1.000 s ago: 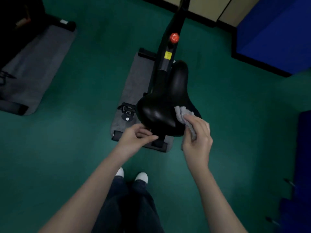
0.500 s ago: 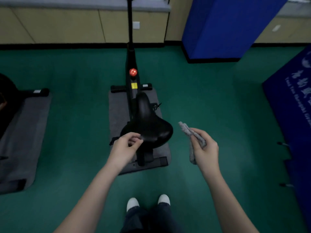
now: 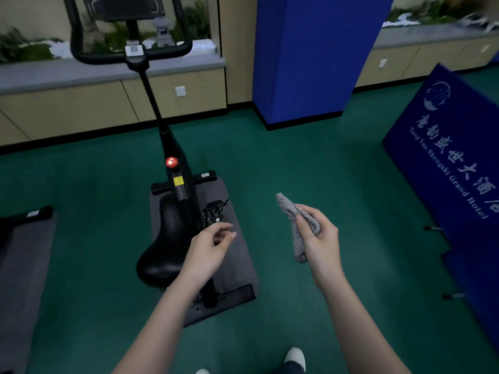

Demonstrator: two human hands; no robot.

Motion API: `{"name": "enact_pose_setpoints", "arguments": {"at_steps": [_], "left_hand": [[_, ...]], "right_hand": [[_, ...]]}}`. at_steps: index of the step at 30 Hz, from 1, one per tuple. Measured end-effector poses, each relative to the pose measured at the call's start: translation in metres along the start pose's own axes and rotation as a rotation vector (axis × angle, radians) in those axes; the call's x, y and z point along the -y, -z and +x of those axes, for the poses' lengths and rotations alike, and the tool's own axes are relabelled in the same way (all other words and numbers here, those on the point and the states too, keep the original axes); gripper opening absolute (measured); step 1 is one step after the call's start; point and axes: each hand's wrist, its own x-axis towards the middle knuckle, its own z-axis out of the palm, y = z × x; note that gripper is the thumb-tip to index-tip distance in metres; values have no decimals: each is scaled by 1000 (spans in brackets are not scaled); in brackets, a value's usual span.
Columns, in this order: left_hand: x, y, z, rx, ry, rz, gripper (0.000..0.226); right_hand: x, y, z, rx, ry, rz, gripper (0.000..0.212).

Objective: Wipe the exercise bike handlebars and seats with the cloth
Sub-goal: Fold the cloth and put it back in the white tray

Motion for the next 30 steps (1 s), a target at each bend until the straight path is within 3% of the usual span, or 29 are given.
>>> {"name": "enact_pose_setpoints", "arguments": {"at_steps": [6, 14, 23, 30], "left_hand": [[-85, -94, 18, 69, -82, -28, 19], [-172, -198, 37, 185, -88, -286, 14], [-219, -246, 82, 309, 8, -566, 19], [-236, -245, 177, 189, 1, -616, 28]], "right_hand": [[19, 86, 47, -7, 48, 57, 20], [24, 168, 100, 14, 68, 84, 18], [28, 174, 173, 63, -11, 182, 25], [35, 141, 272, 147, -113, 423, 38]]}}
